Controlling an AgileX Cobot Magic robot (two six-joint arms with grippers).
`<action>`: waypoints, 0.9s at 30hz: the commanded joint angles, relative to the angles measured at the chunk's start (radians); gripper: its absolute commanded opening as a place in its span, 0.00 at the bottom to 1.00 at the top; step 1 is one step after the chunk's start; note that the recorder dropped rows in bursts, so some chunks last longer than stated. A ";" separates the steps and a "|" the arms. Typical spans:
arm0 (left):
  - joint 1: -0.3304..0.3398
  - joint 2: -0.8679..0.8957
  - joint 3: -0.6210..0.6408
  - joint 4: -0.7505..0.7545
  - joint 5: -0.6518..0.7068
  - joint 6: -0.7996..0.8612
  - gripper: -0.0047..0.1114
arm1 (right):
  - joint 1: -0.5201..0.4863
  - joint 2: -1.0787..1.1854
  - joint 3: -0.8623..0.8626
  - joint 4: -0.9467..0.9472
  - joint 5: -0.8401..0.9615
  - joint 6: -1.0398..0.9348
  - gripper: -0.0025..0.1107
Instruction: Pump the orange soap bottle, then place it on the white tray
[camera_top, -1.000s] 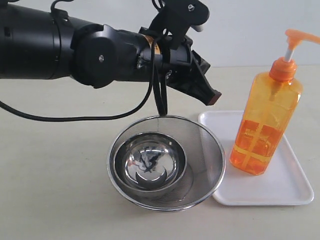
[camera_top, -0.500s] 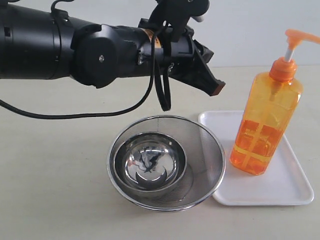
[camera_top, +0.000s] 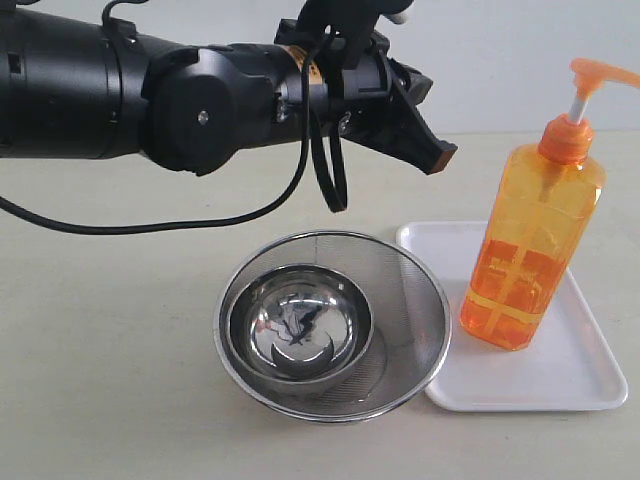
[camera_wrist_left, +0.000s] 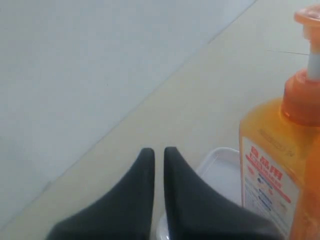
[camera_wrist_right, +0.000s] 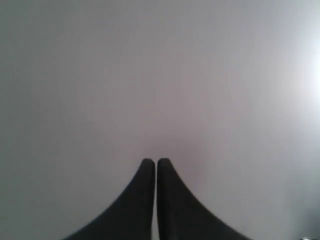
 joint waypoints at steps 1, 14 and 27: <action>0.001 -0.010 0.005 -0.010 -0.006 0.003 0.08 | 0.181 -0.017 -0.074 0.210 0.013 -0.251 0.02; 0.001 -0.010 0.005 -0.012 0.020 0.003 0.08 | 0.870 -0.055 -0.044 0.303 0.013 -0.301 0.02; 0.001 -0.010 0.005 -0.012 0.014 0.001 0.08 | 1.064 -0.432 0.400 0.261 0.013 -0.322 0.02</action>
